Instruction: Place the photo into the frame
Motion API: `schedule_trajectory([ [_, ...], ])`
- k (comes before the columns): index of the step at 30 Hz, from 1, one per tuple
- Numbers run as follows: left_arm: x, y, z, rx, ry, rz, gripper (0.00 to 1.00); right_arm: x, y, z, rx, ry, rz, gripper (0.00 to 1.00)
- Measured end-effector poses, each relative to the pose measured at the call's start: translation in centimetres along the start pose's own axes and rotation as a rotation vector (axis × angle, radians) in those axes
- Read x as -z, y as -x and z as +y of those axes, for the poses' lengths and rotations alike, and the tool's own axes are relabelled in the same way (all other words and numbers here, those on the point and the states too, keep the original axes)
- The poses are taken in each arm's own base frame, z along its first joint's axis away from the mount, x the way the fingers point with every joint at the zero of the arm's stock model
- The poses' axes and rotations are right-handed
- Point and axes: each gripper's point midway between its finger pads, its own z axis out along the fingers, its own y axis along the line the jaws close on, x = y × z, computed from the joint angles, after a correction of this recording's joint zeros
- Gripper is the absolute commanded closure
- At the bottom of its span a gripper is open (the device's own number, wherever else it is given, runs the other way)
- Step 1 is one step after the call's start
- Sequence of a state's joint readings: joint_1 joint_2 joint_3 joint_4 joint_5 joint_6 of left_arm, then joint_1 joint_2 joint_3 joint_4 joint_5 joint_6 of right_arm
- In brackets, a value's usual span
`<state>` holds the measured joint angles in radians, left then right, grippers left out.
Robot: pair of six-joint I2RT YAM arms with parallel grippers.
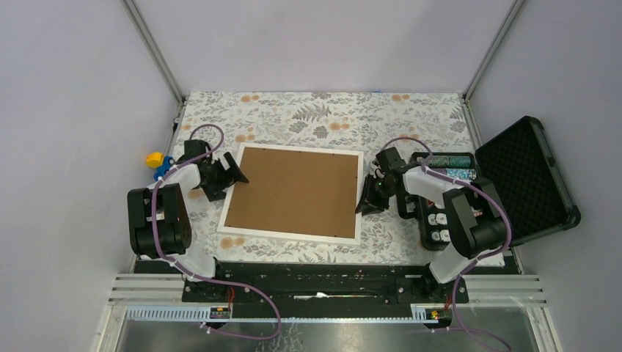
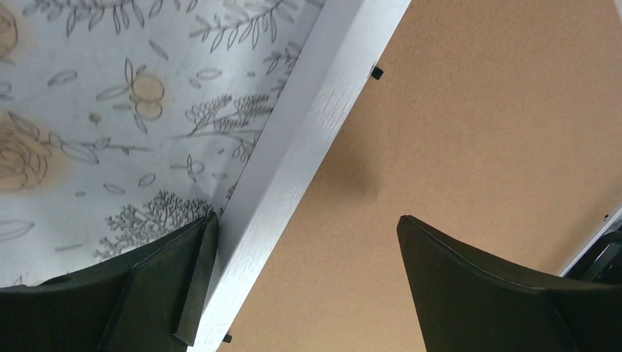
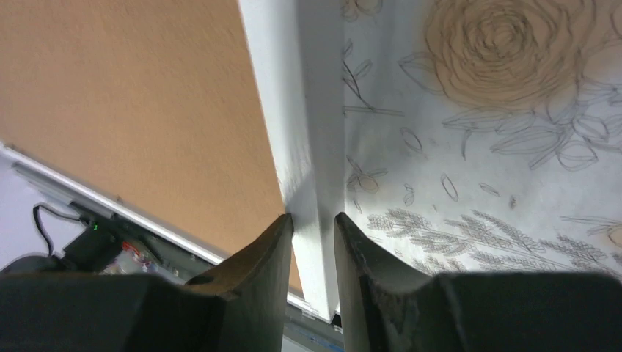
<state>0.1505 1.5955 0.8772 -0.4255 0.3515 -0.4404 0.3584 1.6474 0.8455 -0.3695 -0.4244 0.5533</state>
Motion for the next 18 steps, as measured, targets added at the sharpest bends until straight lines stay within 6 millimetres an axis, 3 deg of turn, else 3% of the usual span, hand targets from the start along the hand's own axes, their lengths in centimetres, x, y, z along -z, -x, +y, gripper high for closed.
schedule_trajectory([
  [12,-0.6,1.4,-0.7,-0.054,-0.022,-0.059,0.02,-0.9,0.4,0.8,0.072,-0.277,-0.036,0.62],
  [15,-0.6,1.4,-0.7,-0.056,-0.023,-0.059,0.01,-0.8,0.4,0.8,0.096,-0.334,-0.038,0.43],
  [18,-0.5,1.4,-0.8,-0.067,-0.023,-0.062,0.01,-1.3,1.0,1.8,0.142,-0.319,-0.051,0.32],
])
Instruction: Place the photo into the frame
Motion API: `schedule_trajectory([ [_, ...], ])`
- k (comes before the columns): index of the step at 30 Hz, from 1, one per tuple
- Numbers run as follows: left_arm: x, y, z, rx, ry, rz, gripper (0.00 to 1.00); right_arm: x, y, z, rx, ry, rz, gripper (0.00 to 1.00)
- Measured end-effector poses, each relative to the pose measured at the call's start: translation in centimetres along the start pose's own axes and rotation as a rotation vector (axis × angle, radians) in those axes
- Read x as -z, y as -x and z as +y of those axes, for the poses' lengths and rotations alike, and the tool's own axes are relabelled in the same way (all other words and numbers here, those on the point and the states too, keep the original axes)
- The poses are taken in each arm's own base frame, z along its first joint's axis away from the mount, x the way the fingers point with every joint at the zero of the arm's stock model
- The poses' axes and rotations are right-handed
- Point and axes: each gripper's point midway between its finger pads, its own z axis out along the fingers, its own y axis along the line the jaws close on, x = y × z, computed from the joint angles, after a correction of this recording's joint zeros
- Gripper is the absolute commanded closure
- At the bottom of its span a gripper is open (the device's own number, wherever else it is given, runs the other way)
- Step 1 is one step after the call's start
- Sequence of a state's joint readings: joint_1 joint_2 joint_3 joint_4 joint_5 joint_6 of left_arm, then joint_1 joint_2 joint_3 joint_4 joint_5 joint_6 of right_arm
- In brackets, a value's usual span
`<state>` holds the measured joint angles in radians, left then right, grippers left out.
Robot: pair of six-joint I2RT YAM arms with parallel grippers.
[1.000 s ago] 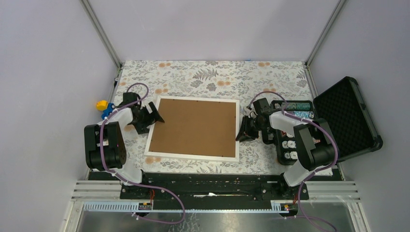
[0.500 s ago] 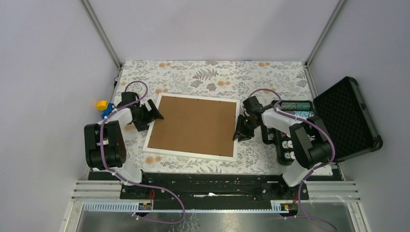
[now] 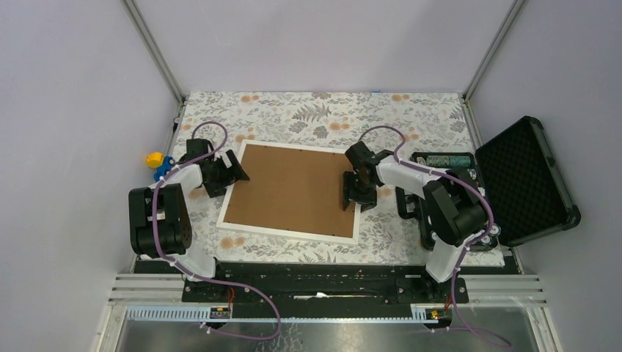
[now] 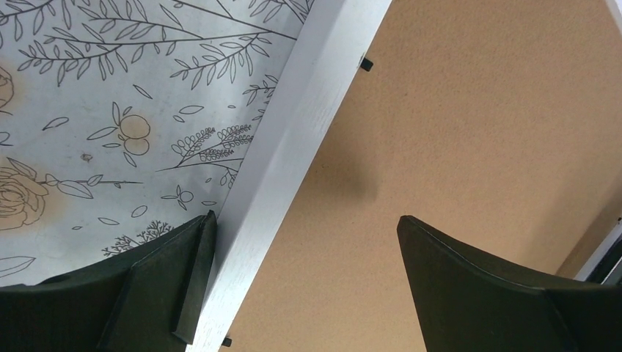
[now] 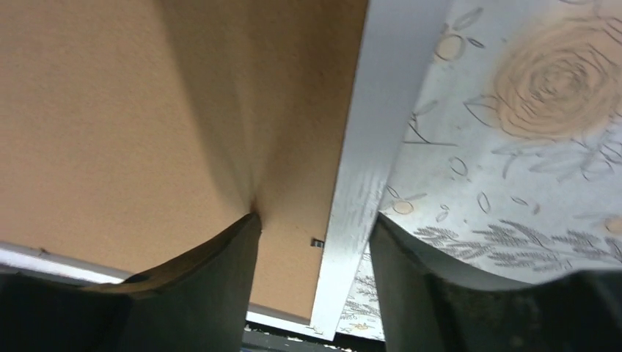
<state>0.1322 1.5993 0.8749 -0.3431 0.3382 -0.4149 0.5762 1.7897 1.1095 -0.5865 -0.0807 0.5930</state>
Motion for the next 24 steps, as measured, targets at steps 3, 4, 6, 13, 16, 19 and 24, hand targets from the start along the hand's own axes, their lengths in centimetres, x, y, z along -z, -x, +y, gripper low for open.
schedule_trajectory([
  [3,0.1,-0.1,-0.1,-0.023,0.003,-0.002,0.01,0.1,0.3,0.8,0.011,0.075,0.017,0.18],
  [4,0.2,-0.1,-0.1,-0.028,0.003,0.000,0.01,0.0,0.4,0.8,0.012,0.091,0.019,0.15],
  [6,0.5,-0.8,-0.4,-0.032,0.002,0.018,0.01,0.2,1.0,0.5,0.012,0.111,0.012,0.12],
  [13,3.9,0.2,-3.5,-0.053,-0.016,-0.006,0.01,0.7,4.4,-1.5,-0.016,0.171,-0.053,0.10],
  [16,5.0,3.1,-4.5,-0.063,-0.011,-0.092,0.01,0.8,5.7,-2.1,-0.029,0.187,-0.087,0.10],
  [19,4.2,4.0,-3.3,-0.024,0.021,-0.096,0.01,0.8,6.3,-2.2,-0.028,0.192,-0.101,0.10],
  [24,0.3,0.4,0.2,0.090,0.072,0.048,0.01,0.5,8.4,-1.5,-0.017,0.198,-0.118,0.10],
])
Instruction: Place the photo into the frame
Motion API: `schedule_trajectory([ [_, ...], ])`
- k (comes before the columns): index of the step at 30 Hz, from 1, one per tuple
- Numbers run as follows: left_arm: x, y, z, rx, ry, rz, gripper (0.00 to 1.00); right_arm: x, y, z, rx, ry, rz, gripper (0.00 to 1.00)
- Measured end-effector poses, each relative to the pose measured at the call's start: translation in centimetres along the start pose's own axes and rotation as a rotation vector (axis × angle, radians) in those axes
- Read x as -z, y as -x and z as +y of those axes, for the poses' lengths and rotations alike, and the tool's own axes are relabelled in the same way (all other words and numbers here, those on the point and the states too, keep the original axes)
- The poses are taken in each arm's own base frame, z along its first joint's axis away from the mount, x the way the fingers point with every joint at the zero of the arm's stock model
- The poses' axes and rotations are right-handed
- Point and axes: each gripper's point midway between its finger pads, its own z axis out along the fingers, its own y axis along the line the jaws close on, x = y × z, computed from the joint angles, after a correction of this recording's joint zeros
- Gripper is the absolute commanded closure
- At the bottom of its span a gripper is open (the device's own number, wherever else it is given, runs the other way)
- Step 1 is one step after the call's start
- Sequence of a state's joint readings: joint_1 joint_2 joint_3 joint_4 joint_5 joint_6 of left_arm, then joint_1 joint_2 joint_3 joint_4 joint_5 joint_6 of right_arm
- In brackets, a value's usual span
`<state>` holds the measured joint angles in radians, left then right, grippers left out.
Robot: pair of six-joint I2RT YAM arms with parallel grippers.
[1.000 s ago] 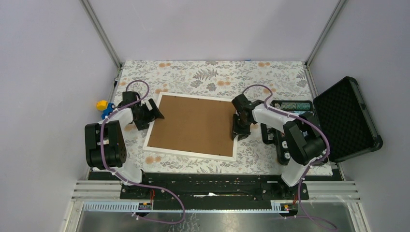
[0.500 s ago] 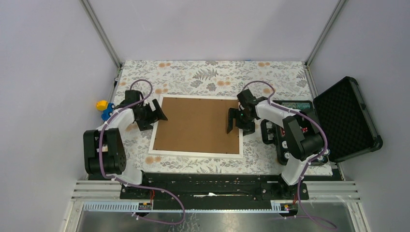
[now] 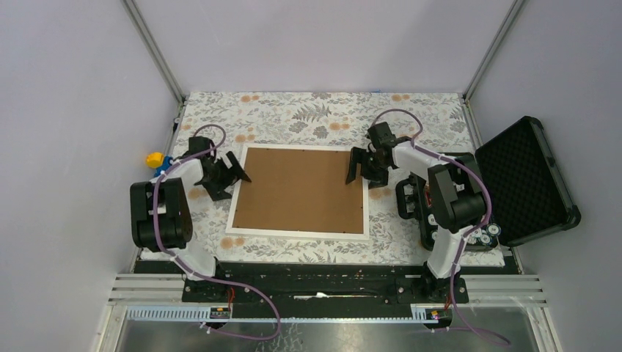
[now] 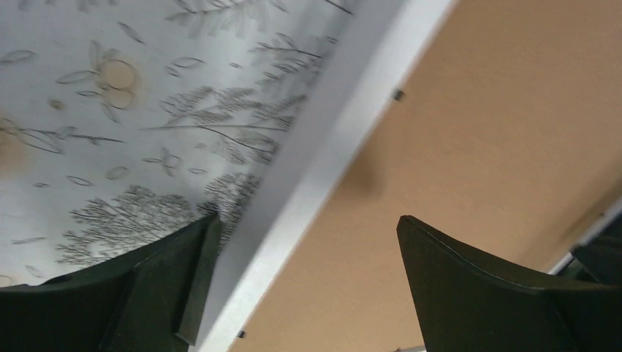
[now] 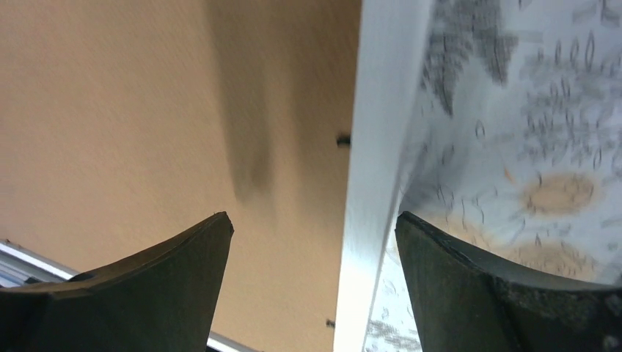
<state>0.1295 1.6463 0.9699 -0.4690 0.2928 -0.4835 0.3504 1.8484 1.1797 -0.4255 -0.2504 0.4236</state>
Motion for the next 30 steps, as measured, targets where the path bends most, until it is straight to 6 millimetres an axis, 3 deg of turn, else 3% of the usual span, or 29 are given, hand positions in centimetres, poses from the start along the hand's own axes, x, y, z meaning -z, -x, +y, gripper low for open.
schedule_trajectory([
  [1,-0.4,-1.3,0.2,0.024,-0.004,0.037,0.01,-0.3,0.6,0.2,0.001,0.003,-0.004,0.10],
  [6,0.2,-3.7,-1.0,-0.020,-0.044,-0.007,0.01,-1.5,3.4,0.9,-0.003,0.004,-0.017,0.09],
  [10,0.9,-7.8,-1.5,-0.072,-0.047,-0.033,0.01,-2.8,9.1,1.6,-0.012,0.027,-0.096,0.08],
  [13,1.7,-12.1,-2.7,-0.101,-0.098,-0.011,0.01,-4.0,14.0,2.4,0.003,0.064,-0.191,0.07],
  [15,2.3,-14.9,-3.4,-0.107,-0.144,0.024,0.01,-4.7,16.1,3.3,0.012,0.090,-0.223,0.08],
  [19,3.5,-19.0,-4.4,-0.132,-0.222,0.100,0.01,-6.3,19.6,7.0,0.027,0.223,-0.236,0.07],
  [24,5.0,-21.1,-5.5,-0.180,-0.299,0.176,0.01,-6.8,21.5,10.9,0.052,0.328,-0.230,0.05],
  [27,6.3,-21.5,-6.2,-0.228,-0.341,0.197,0.01,-4.9,21.9,12.0,0.060,0.334,-0.228,0.05],
  [30,8.5,-19.9,-8.6,-0.293,-0.404,0.146,0.01,-2.3,21.2,12.1,0.055,0.308,-0.224,0.05],
])
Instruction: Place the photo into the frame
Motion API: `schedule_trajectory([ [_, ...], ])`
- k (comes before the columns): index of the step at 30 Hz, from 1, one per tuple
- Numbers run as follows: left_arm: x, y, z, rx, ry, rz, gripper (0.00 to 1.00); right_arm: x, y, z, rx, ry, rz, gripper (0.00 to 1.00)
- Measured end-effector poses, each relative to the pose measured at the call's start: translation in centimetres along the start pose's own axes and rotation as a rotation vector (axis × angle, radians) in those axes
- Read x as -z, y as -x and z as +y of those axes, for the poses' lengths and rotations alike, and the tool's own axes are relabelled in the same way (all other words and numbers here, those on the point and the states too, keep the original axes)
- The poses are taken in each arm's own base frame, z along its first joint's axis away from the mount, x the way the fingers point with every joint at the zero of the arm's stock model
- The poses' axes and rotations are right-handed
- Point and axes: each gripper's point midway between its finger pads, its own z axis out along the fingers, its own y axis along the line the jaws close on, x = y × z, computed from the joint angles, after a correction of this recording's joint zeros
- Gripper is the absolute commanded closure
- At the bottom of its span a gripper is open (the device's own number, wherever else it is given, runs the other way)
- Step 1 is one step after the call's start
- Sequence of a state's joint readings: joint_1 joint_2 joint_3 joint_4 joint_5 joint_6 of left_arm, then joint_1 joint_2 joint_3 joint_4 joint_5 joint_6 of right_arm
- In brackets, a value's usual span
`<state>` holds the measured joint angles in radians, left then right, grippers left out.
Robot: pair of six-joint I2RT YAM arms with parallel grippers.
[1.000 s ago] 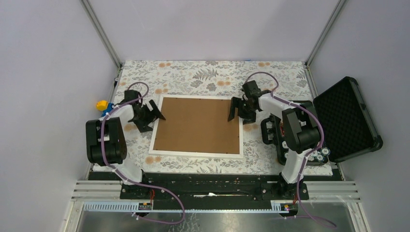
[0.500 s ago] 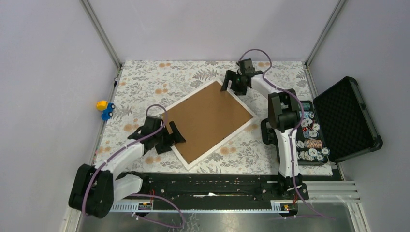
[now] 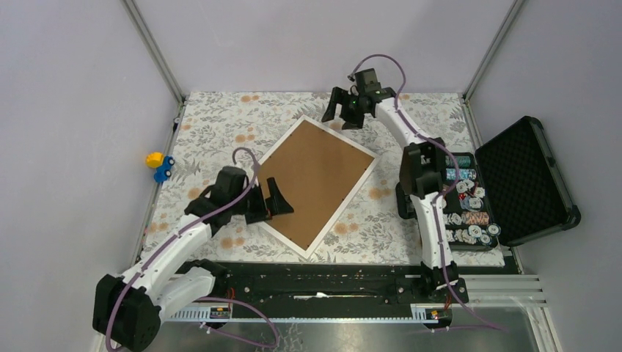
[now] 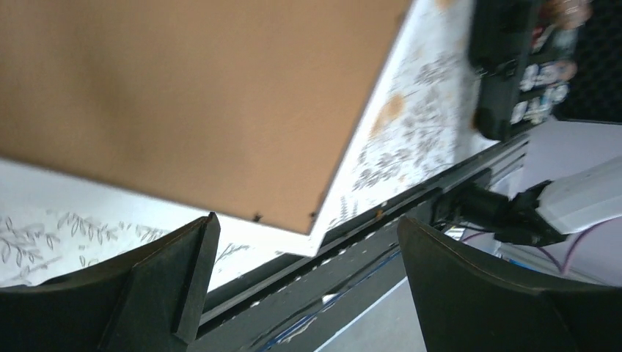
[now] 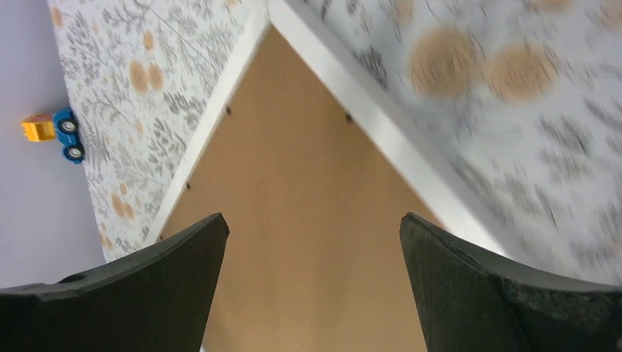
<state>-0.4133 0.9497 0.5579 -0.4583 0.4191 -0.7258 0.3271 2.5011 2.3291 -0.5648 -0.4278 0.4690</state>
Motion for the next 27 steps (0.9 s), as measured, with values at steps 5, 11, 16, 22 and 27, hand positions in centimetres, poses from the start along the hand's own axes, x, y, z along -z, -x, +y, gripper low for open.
schedule_trajectory([
  [5,3.0,6.2,-4.7,-0.139,-0.017,-0.168,0.01,6.8,-2.3,0.7,-0.006,-0.086,0.009,0.05],
  [11,3.6,16.7,-3.8,-0.111,0.135,-0.342,0.01,12.5,-7.5,0.2,-0.020,-0.093,0.011,0.06],
  [16,1.4,20.6,4.2,0.074,0.271,-0.326,0.01,12.4,-12.6,-3.4,-0.078,-0.142,0.096,0.06],
  [22,-2.3,19.6,11.0,0.212,0.360,-0.170,0.01,11.7,-17.8,-7.2,-0.145,-0.188,0.194,0.11],
  [27,-2.4,18.6,8.8,0.122,0.327,-0.144,0.01,11.3,-19.6,-8.2,-0.186,-0.182,0.209,0.38],
])
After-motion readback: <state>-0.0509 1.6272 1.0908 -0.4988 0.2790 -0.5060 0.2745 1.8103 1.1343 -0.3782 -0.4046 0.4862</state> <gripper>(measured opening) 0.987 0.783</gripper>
